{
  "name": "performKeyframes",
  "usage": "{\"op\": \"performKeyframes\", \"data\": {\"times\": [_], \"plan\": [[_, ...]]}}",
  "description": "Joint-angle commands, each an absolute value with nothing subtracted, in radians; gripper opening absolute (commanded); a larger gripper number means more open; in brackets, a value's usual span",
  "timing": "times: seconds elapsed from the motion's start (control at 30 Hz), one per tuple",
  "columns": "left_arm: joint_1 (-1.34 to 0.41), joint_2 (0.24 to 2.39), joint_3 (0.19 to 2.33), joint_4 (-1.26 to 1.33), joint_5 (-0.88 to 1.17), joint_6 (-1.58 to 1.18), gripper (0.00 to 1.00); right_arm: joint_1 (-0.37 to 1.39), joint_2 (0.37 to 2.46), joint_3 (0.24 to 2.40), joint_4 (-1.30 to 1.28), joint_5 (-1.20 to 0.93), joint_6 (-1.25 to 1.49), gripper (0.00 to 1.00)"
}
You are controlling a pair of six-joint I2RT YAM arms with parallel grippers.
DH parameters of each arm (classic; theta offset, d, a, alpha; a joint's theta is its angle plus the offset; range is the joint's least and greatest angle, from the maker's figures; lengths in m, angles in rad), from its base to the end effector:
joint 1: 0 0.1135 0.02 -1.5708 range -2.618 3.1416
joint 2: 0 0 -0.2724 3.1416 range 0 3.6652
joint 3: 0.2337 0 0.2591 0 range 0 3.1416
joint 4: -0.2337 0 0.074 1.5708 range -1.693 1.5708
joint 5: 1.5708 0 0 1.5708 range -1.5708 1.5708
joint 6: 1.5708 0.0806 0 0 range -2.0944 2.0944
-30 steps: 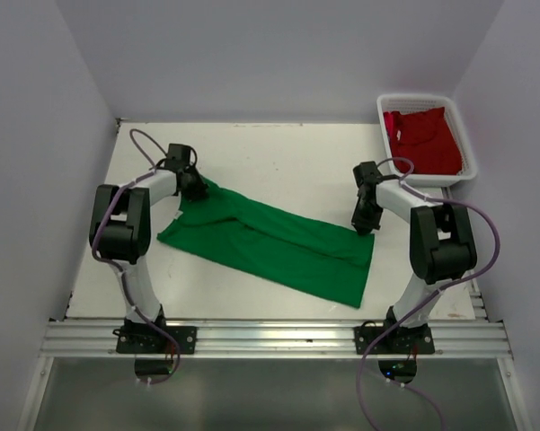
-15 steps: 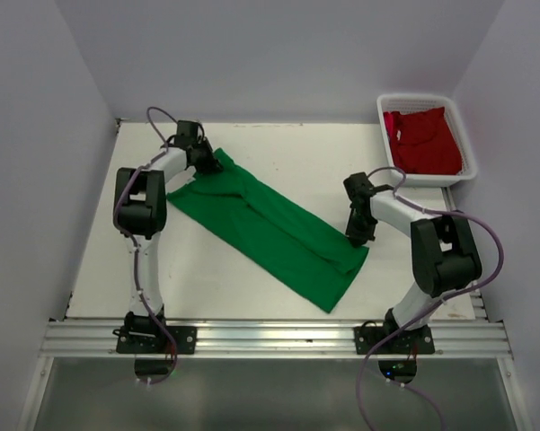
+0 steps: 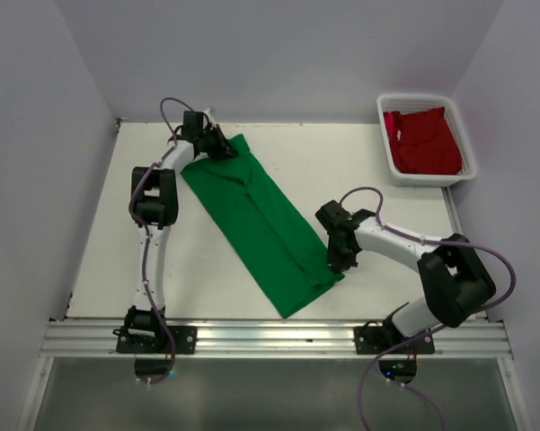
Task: Fold and stack the t-shirts
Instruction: Rotate the tshirt 90 degrees
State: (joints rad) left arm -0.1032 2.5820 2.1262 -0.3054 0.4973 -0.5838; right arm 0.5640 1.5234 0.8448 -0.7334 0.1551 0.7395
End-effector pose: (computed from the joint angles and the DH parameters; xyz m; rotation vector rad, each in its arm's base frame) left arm 0.6013 -0.1009 0.1011 -0.3156 2.3781 -0.9143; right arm 0.2308 0.1313 0.1224 0.2740 2.9086 -0.0395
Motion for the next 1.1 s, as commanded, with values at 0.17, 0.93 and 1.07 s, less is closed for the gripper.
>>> {"op": "performKeyframes", "data": {"times": [0.17,0.93,1.07], "plan": [[-0.101,2.68,2.146,-0.177,0.641,-0.63,0.0,0.745,1.391,0.793,-0.822,0.12,0.905,0.0],[-0.109,2.1,1.793,-0.141,0.474,-0.499,0.65,0.844,1.581,1.337,-0.835,0.414,0.562,0.69],[-0.14,1.988,1.67,-0.267,0.318,-0.451,0.65,0.769,1.747,1.61,-0.787,0.356,0.466,0.77]]}}
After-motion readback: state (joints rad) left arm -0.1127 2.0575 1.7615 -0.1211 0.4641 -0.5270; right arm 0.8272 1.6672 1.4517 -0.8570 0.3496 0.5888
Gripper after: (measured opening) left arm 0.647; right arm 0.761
